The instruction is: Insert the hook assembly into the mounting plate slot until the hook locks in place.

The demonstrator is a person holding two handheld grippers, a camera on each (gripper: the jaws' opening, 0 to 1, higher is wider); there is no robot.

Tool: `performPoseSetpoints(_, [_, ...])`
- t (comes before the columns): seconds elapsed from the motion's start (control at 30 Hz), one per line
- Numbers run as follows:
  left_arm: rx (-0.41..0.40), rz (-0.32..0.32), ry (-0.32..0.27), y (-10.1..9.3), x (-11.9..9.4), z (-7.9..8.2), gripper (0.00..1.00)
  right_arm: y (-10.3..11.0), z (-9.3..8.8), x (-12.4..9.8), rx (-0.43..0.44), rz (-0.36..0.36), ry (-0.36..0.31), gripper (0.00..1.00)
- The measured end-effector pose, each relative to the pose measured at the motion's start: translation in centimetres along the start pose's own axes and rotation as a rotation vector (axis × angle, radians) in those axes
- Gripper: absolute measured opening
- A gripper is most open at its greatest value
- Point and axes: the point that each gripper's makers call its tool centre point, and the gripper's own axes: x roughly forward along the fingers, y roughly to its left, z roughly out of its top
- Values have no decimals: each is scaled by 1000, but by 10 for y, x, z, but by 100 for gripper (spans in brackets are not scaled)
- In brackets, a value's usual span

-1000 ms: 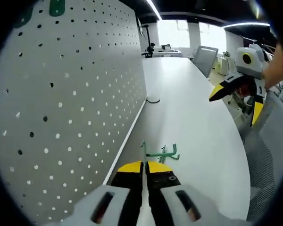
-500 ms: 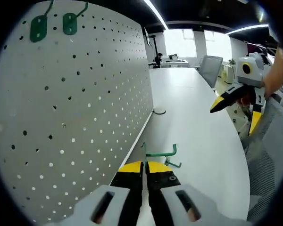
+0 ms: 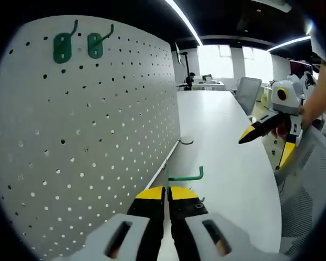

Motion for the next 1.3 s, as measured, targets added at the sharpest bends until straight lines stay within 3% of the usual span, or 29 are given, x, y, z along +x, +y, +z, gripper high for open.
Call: performPoseSetpoints(1.3, [-79,64,-193,-10,-56,28,2,7,2,1,-3,27,-3,65])
